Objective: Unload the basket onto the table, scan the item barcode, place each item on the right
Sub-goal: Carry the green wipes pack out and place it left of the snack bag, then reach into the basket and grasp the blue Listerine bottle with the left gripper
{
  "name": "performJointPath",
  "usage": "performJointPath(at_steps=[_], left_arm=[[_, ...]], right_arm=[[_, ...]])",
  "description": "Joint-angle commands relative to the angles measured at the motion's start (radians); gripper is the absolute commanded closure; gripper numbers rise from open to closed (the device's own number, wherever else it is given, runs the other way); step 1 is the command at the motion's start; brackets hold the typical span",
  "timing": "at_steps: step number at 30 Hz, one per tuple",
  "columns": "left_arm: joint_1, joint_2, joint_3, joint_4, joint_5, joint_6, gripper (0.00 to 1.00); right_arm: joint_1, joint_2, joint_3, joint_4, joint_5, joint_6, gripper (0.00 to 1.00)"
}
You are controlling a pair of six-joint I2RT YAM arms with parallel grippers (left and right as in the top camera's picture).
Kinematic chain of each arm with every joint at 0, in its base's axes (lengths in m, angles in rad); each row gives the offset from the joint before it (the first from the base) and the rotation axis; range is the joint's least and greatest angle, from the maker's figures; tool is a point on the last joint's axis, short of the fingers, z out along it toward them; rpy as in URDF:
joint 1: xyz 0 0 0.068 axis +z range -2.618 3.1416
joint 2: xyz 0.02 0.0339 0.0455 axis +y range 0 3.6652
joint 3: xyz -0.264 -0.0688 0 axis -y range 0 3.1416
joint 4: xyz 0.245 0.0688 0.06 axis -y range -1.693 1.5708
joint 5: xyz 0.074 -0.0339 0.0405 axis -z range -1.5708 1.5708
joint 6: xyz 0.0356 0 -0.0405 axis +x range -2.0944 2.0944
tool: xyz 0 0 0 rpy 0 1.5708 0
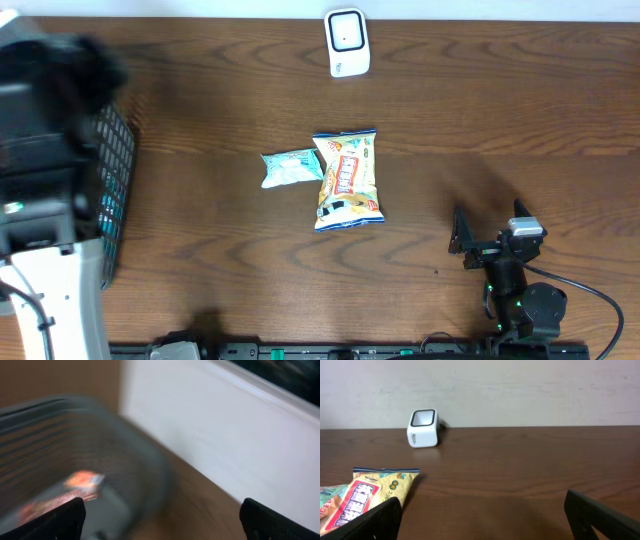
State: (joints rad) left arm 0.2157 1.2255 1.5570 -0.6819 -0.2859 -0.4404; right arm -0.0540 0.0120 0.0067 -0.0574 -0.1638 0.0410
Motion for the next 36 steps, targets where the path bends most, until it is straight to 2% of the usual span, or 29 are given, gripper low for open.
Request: performJointPath(at_steps=[1,5,9,12,23,36], left_arm=[[0.176,0.040,-0.003,-0.075,-0.028,-0.342,0.02],[0.360,0.101,-0.004,-0.255,0.045,-0.692,0.02],[0.459,0.181,-0.004,-0.403,0.086,-1.015,0.02],[0.492,0.249,-0.005,-0.470,0.145,-1.150,0.02],[0.503,0.526,-0.010,-0.492,0.353,-1.272,0.02],[0.498,0.730,-0.040,-0.491,0.408,-1.271,0.02]], right_arm=[[0.001,-0.006,-0.001,-0.004,0.000,0.006,0.01],[0.001,-0.006,-0.001,-0.004,0.000,0.006,0.01],[0.001,-0.006,-0.001,-0.005,0.000,0.006,0.01],[0.001,-0.006,-0.001,-0.005,0.000,0.006,0.01],[0.001,-0.006,-0.001,-0.004,0.000,0.006,0.01],[0.001,-0.006,-0.001,-0.005,0.000,0.006,0.01]])
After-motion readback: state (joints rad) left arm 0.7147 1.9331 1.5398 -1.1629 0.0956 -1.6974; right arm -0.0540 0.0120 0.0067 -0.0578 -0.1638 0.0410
